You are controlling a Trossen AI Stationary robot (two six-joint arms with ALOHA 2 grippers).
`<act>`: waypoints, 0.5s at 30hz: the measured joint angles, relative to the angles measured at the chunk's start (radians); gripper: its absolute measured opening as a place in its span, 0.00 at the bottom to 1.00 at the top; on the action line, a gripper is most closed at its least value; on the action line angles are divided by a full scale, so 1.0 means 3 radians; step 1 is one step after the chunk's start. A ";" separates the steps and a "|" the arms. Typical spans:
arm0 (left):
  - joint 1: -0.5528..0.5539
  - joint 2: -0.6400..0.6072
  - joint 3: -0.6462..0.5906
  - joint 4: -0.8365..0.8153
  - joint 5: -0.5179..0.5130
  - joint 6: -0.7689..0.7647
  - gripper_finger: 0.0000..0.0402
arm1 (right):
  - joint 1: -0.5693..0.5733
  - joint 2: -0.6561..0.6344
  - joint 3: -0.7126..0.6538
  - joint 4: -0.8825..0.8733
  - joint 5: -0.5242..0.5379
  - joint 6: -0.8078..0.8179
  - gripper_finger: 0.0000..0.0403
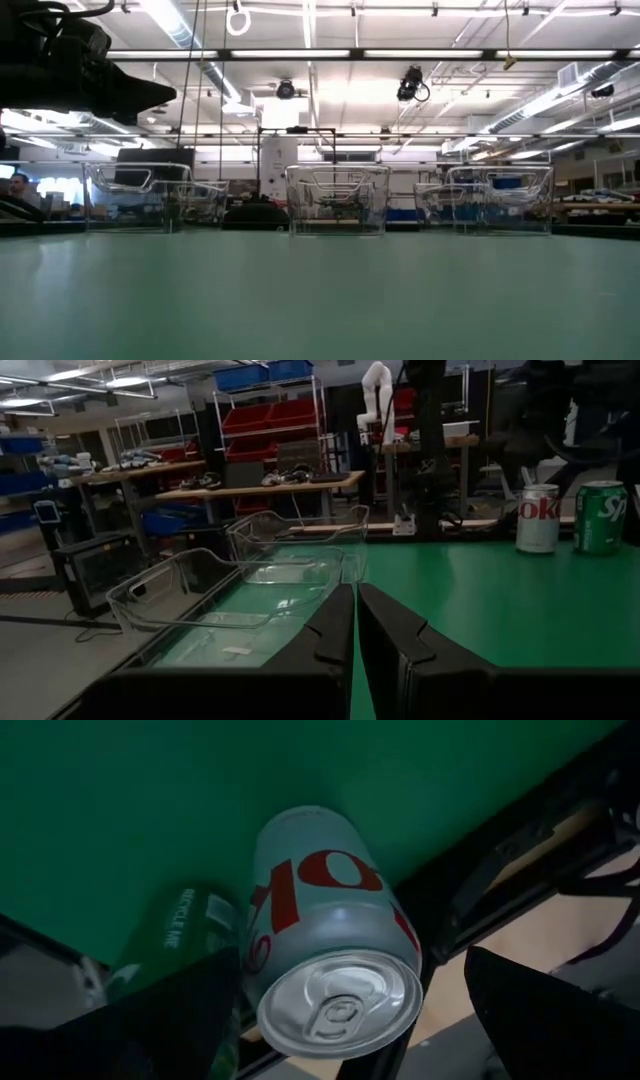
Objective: Sort soda cans
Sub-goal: Put the right white soda can into the right transparent bin
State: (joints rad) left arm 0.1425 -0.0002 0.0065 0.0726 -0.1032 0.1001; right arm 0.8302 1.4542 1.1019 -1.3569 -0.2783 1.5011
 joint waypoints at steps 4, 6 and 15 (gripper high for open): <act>0.0000 0.0000 0.0000 0.0000 0.0003 0.0000 0.06 | 0.0058 0.0078 -0.0083 0.0111 0.0000 -0.0122 0.97; 0.0000 0.0000 0.0001 0.0000 0.0009 0.0000 0.06 | 0.0063 0.0110 -0.0128 0.0176 -0.0001 -0.0158 0.97; 0.0000 0.0000 -0.0001 0.0005 0.0010 -0.0001 0.06 | 0.0063 0.0108 -0.0286 0.0354 -0.0027 -0.0235 0.82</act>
State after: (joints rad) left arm 0.1425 -0.0002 0.0063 0.0742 -0.1001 0.0998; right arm 0.8490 1.4865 1.0161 -1.2508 -0.2863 1.4306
